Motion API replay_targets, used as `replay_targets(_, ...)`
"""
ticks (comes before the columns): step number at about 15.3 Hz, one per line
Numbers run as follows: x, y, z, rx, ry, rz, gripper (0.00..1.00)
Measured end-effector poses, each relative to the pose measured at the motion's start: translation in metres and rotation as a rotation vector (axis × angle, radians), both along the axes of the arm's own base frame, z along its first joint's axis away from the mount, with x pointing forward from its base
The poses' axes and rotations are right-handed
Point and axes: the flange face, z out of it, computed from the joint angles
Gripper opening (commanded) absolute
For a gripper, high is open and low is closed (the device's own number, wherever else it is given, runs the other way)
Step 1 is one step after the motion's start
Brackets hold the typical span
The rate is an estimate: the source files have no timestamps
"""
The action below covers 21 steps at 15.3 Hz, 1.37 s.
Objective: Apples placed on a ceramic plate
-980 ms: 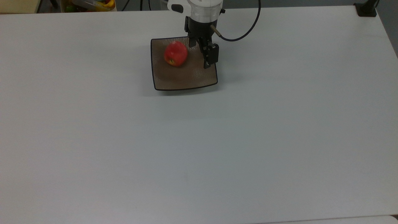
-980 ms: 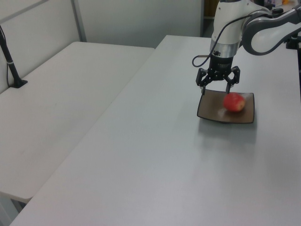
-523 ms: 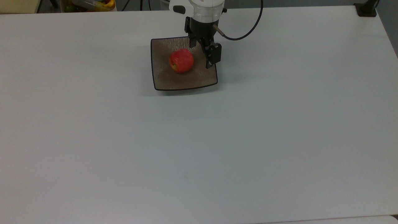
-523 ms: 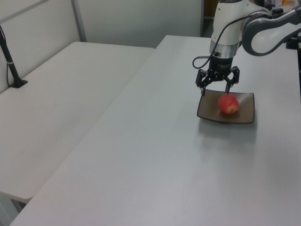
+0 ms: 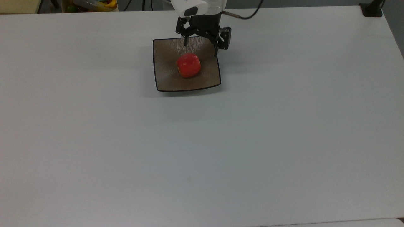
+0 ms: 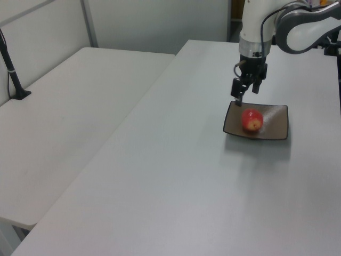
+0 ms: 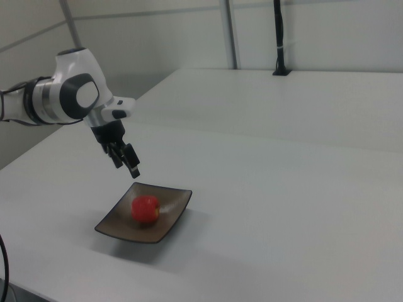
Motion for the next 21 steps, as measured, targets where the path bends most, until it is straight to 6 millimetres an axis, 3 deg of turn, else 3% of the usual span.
replay_targets(4, 0.003, -0.020, 0.016, -0.029, 0.060, 0.316, 1.00)
replay_targets(8, 0.008, -0.047, 0.023, -0.035, 0.067, 0.454, 1.00)
replay_targets(12, 0.010, -0.067, 0.036, -0.026, 0.047, 0.432, 1.00)
replay_targets(17, 0.009, -0.107, 0.091, 0.091, 0.030, 0.308, 1.00)
replay_targets(21, 0.011, -0.123, 0.105, 0.105, 0.011, 0.264, 1.00)
